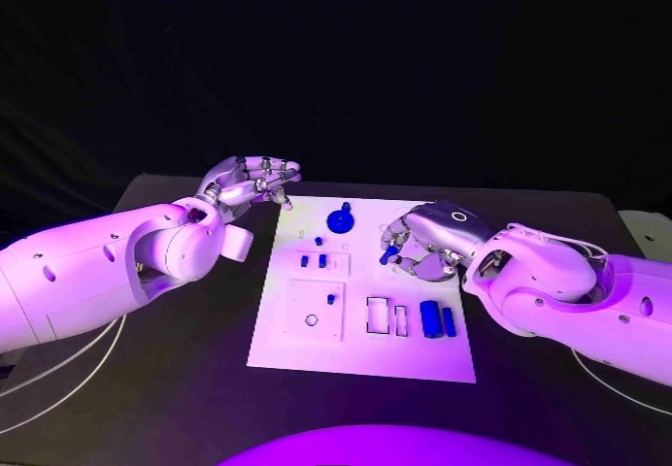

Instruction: Assemble the parts on the task board

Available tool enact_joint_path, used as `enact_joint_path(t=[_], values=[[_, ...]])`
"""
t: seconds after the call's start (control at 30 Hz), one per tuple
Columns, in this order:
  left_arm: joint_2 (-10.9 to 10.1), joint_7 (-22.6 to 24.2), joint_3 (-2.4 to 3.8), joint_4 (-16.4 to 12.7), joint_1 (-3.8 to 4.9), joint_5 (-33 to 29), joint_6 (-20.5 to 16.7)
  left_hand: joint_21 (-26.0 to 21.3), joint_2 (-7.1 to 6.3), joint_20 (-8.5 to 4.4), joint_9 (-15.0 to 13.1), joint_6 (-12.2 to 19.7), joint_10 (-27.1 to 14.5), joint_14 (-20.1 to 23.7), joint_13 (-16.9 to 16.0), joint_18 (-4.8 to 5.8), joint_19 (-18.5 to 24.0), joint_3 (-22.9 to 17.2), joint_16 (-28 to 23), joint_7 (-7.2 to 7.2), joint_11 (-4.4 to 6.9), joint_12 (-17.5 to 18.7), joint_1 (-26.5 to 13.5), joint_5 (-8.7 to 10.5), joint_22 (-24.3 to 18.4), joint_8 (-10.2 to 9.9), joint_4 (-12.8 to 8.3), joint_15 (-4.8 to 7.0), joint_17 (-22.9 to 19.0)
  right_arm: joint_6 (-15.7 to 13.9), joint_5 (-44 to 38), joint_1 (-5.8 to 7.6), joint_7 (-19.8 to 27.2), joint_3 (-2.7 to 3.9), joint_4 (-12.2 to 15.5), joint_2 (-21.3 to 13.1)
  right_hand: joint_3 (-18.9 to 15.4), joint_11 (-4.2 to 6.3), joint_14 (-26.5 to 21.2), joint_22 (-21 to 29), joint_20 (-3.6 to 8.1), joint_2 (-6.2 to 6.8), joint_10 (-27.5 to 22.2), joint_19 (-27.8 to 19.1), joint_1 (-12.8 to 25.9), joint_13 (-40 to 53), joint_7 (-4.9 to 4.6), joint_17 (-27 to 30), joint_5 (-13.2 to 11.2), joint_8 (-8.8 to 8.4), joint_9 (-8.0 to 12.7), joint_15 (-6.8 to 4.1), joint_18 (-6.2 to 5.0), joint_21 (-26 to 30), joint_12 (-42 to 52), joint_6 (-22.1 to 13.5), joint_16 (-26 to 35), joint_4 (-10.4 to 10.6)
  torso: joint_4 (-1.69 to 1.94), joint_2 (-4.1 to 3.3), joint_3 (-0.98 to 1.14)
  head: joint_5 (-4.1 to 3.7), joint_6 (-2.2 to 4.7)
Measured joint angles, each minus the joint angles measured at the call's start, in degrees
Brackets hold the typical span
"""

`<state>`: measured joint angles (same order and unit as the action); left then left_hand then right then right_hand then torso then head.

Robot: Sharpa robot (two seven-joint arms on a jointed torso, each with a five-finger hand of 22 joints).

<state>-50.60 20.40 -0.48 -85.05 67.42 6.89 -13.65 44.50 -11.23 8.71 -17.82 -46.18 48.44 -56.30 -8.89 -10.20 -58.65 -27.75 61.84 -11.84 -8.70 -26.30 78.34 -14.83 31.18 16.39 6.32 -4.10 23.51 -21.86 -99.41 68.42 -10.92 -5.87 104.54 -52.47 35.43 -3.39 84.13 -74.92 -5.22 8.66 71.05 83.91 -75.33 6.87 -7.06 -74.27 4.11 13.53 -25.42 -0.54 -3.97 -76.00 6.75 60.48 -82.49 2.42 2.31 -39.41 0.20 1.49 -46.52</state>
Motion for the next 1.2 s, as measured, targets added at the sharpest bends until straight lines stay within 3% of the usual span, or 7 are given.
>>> enact_joint_path(t=[0.2, 0.37, 0.7, 1.2], values=[[0.4, 0.0, 0.0, 0.1, 0.0, 0.0, 0.0, 0.0, 0.0, 0.0, 0.0, 0.0, 0.0, 0.0, 0.0, 0.0, 0.0, 0.0, 0.0, 0.0, 0.0, 0.0, 0.0, 0.0, 0.0, 0.0, 0.0, 0.0, 0.0, -0.9, 0.7, -1.08, 0.1, -0.04, 2.0, 3.4, 0.2, -0.01, 0.0, 0.0, 0.0, 0.01, 0.0, 0.0, 0.0, 0.0, 0.01, 0.1, 0.3, 0.0, 0.0, 0.0, 0.0, 0.0, 0.0, 0.0, 0.0, -0.2, -0.02, 0.0, 0.0, 0.48, -0.09], [0.7, 0.0, 0.0, 0.3, 0.0, 0.0, 0.0, 0.0, 0.0, 0.0, 0.0, 0.0, 0.0, 0.0, 0.0, 0.0, 0.0, 0.0, 0.0, 0.0, 0.0, 0.0, 0.0, 0.0, 0.0, 0.0, 0.0, 0.0, 0.0, -1.2, 1.2, -2.68, 0.5, -0.49, 2.0, 7.7, 0.2, -0.01, 0.0, 0.0, 0.0, 0.01, 0.0, 0.0, 0.0, 0.0, 0.02, 0.2, 0.3, 0.01, 0.0, 0.0, 0.0, 0.0, 0.0, 0.0, 0.0, -0.2, -0.01, 0.03, -0.06, 1.1, -0.15], [1.7, 0.0, -0.02, 0.5, 0.0, 0.0, 0.1, 0.0, 0.0, 0.0, 0.0, 0.0, -0.2, 0.2, 0.0, 0.0, 0.0, 0.0, 0.0, 0.0, -0.22, -0.3, 0.0, 0.0, -0.1, 0.0, 0.0, -0.21, -0.1, -1.2, 1.6, -5.84, 2.0, -1.46, -2.9, 14.1, 0.3, -0.03, 0.0, 0.0, -0.01, 0.02, 0.0, 0.0, 0.0, 0.0, -0.02, 0.2, 0.7, 0.01, 0.0, 0.0, 0.0, 0.0, -0.3, 0.0, 0.0, -0.3, 0.09, -0.02, -0.1, 1.99, -0.03], [1.8, 0.0, -0.04, 0.5, 0.0, 0.0, 0.2, -0.2, 0.0, 0.0, 0.0, 0.0, -0.2, 0.2, 0.0, 0.0, 0.0, 0.0, 0.0, 0.0, -0.22, -0.3, 0.0, 0.0, -0.1, 0.0, 0.0, -0.21, -0.1, -0.3, 1.4, -7.67, 3.0, -1.91, -7.4, 17.1, 0.2, -0.12, 0.0, 0.0, -0.01, 0.03, 0.1, 0.0, 0.0, 0.0, -0.05, 0.3, 0.7, 0.01, 0.0, 0.01, 0.0, 0.0, -0.3, 0.0, 0.0, -0.4, 0.03, -0.14, 0.03, 2.44, -0.48]])
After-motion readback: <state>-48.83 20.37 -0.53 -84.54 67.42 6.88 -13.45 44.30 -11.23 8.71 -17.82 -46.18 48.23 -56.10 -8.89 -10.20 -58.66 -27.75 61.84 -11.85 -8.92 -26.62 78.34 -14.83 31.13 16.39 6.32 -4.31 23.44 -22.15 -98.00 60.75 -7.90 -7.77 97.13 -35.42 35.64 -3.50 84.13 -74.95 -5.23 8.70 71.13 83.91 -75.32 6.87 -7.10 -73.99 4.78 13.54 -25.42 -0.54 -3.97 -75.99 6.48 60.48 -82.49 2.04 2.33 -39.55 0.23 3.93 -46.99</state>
